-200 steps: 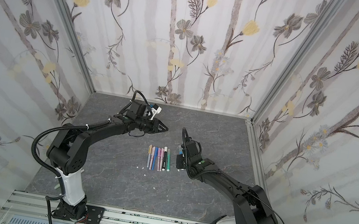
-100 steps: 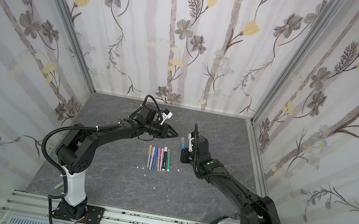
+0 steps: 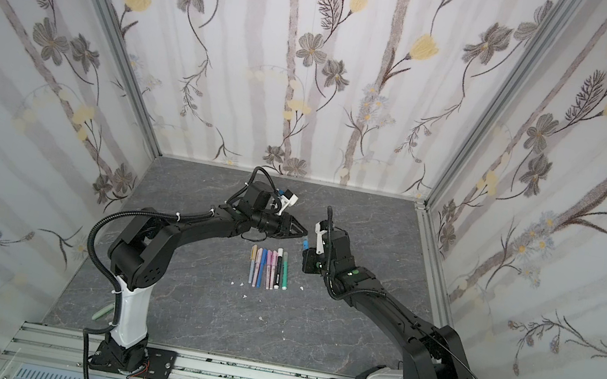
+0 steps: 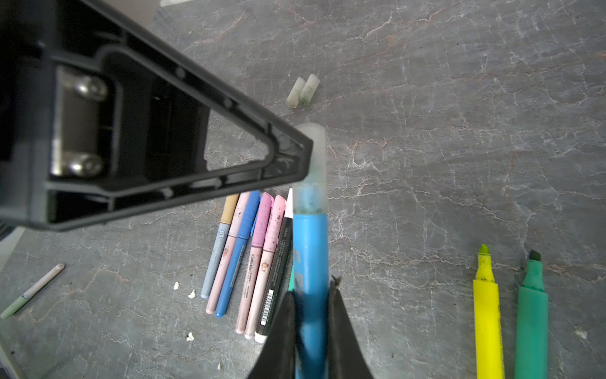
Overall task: Open the pen caps
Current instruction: 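Lift the light-blue highlighter toward the left gripper while the left gripper closes on its cap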
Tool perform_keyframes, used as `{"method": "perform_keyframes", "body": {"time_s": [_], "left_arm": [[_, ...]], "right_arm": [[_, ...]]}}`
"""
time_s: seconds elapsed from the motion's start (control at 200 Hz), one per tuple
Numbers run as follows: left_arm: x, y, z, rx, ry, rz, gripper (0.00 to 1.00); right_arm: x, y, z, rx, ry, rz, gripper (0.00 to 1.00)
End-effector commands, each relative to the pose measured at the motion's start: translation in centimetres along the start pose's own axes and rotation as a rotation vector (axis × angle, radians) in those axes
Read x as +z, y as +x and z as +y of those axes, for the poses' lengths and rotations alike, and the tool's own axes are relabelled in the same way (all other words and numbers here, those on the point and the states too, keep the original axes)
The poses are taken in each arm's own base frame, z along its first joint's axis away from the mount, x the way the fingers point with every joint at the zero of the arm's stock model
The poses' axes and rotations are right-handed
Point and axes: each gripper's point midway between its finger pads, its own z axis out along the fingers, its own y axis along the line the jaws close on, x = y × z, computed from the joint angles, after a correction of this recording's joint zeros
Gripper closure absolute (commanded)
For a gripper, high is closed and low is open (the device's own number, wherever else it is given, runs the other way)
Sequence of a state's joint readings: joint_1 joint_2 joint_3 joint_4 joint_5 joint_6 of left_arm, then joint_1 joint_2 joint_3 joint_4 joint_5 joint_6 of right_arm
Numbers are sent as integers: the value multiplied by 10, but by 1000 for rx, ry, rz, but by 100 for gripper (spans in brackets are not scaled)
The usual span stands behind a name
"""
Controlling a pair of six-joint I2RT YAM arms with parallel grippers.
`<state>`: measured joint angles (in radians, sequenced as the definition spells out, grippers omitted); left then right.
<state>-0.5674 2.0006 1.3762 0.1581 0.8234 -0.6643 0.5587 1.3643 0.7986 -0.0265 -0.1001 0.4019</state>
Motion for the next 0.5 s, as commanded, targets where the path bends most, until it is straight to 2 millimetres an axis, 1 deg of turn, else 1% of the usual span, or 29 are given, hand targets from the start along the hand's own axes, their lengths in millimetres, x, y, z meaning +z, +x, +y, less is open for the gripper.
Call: {"method": "perform_keyframes", "body": {"time_s": [0.0,0.165,0.5], "left_arm": [[3,-6,-11,17,49,-13,68],[4,-8,-13,16,60,-16,68],[5,-8,-16,15,75,-11,78]], "right_arm": [[0,-12,6,-8,-24,-38,100],[2,-14,8,-7,-32,-38,100],[3,-16,8,-6,-32,-45,100]]}}
